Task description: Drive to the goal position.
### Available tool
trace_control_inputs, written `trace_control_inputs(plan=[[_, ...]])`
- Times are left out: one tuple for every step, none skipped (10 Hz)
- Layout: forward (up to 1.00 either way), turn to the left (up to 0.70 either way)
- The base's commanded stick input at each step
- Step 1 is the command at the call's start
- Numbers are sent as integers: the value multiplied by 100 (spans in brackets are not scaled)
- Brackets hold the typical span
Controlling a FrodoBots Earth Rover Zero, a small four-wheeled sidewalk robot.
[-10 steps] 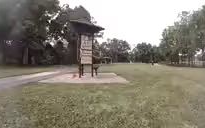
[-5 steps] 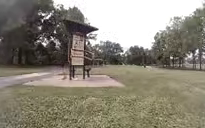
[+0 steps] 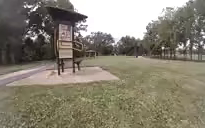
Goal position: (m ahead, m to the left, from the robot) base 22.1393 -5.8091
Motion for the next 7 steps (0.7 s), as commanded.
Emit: trace_control_inputs(plan=[[70, -14], [70, -14], [70, -14], [70, -14], [70, -14], [70, -14], [70, -14]])
